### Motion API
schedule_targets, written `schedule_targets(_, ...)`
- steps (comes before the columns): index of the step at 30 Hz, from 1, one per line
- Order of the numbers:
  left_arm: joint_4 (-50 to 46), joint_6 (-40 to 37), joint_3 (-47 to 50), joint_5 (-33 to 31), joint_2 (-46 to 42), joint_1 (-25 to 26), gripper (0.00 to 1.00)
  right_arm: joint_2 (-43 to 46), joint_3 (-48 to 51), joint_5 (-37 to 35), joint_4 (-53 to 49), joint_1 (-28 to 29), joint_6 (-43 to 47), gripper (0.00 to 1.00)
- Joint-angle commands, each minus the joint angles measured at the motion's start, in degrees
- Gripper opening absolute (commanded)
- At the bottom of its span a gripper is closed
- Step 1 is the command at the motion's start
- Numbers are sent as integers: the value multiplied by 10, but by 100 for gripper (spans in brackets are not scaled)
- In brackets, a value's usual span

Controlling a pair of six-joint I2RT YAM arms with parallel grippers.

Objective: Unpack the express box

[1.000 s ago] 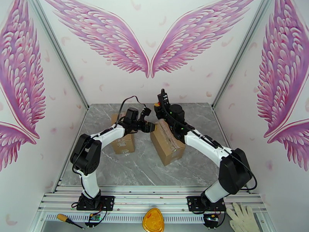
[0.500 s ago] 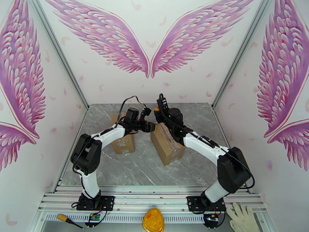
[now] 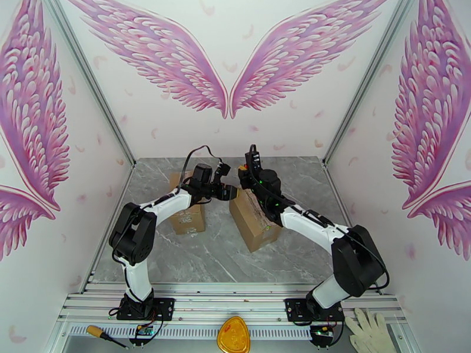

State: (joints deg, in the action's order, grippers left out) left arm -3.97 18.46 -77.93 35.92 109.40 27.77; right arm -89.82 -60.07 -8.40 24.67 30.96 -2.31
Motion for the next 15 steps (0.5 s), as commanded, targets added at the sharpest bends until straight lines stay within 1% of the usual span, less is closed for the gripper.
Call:
schedule_targets(1, -52, 11, 12, -74, 42, 0, 53, 28, 28, -21, -52, 15, -31, 0)
schedule_targets(7, -51, 22, 15, -88, 46, -4, 51, 61, 37, -30, -102, 17, -22, 0)
schedule_targets(9, -43, 23, 16, -78, 44, -5, 51, 68, 48, -29, -103, 17, -20, 0)
schedule_targets(10, -35, 20, 18, -68, 39, -4, 53, 68, 52, -28, -103, 17, -16, 0)
schedule_targets(13, -4, -1, 21, -29, 20, -1, 64, 59, 51, -21, -101, 17, -6, 0)
schedule_targets(15, 4, -24, 8, 0, 12, 0, 70, 56, 49, -14, -93, 17, -5, 0)
